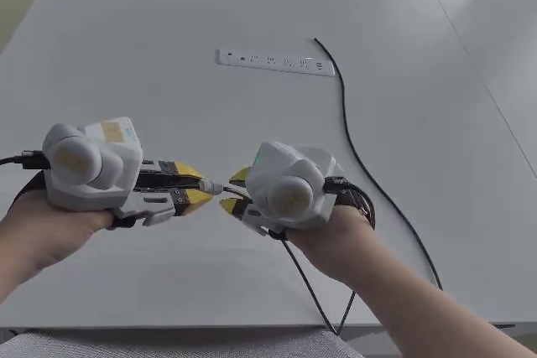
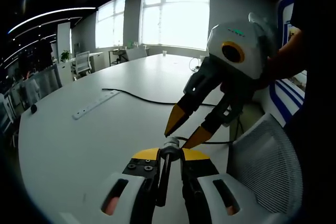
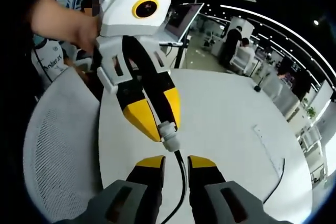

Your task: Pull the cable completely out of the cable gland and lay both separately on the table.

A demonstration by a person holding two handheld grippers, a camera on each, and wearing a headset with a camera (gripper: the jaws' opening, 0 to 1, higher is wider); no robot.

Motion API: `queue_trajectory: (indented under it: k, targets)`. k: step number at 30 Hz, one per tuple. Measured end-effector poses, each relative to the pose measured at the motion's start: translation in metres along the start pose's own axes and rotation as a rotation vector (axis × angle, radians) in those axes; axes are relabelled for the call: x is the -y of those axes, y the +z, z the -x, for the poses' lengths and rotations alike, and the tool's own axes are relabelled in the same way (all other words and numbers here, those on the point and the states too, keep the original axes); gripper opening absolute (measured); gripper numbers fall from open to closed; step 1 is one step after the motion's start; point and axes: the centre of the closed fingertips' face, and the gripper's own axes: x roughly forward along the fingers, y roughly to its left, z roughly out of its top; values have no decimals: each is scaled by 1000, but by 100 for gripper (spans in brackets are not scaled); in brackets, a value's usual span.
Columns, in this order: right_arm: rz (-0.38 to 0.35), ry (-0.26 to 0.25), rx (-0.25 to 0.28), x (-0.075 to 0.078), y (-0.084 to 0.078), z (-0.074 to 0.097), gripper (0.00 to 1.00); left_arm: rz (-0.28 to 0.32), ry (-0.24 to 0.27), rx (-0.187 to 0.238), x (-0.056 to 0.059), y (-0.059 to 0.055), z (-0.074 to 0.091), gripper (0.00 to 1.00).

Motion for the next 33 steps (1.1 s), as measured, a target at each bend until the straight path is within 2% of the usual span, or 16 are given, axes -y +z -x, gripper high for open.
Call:
queue_trajectory:
  k: [5, 8, 14, 20, 26, 33]
  targets:
    - [42, -10, 10, 3, 2, 1, 9, 4, 1, 1, 1, 0, 0, 15]
    - [58, 2, 12, 1, 3, -1, 10, 9, 0, 8, 2, 1, 0, 15]
    - [99, -8, 7, 3, 3, -2, 1, 15, 5, 11, 2, 3, -1, 15]
    - [79, 0, 17, 5, 2, -2, 0, 23, 13, 19, 2, 4, -1, 15]
    - [19, -7, 3, 9, -4, -2, 0, 21, 18, 21, 1, 6, -2, 15]
    - [-92, -19, -6, 19, -15, 0, 0, 22, 16, 33, -1, 10, -3, 15]
